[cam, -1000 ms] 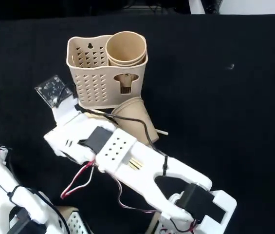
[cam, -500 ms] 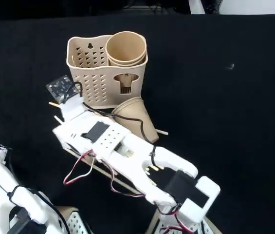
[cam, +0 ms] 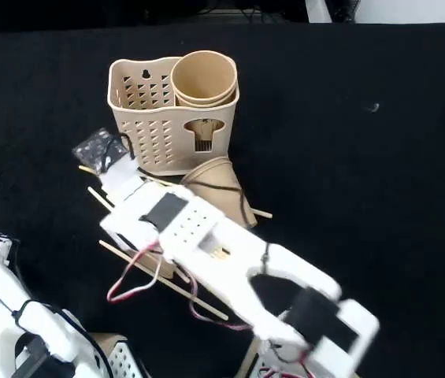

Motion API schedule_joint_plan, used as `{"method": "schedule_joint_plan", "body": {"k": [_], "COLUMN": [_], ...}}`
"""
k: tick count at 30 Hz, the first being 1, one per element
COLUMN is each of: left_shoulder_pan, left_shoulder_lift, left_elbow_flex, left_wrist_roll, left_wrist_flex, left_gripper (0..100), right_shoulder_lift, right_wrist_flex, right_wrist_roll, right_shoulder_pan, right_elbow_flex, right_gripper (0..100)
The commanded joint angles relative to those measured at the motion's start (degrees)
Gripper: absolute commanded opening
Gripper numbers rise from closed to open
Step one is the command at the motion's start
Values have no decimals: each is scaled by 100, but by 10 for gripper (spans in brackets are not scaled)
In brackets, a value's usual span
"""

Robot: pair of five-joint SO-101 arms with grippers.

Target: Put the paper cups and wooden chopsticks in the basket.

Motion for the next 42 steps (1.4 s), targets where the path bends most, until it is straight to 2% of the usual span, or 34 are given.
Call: {"method": "schedule_joint_plan", "body": {"k": [1, 4, 10, 16, 20, 25, 30, 42], "left_shoulder_pan": [-40, -40, -40, -31, -31, 31, 180, 180], "left_shoulder_lift": [-105, -105, -114, -114, -114, -114, -114, -105], "left_elbow_flex": [-180, -180, -180, -180, -180, -180, -180, -180], "left_wrist_roll": [35, 35, 26, 26, 26, 18, 9, 9], "left_wrist_flex": [-88, -88, -88, -88, -88, -88, -79, -88], "left_gripper": [170, 170, 170, 170, 170, 170, 170, 170], "right_shoulder_lift": [-1288, -2211, -3793, -4901, -5323, -5622, -5921, -6360], "right_wrist_flex": [686, 738, 536, -422, -949, -1407, -1705, -1741], "right_wrist_roll": [967, 1169, 1160, 1178, 1591, 1969, 1925, 1925], "right_shoulder_pan": [-220, -501, -862, -826, -413, 413, 879, 695], "right_elbow_flex": [-66, 743, 2844, 4330, 5007, 5490, 5684, 5684], "right_gripper": [178, 187, 353, 359, 337, 303, 304, 304]}}
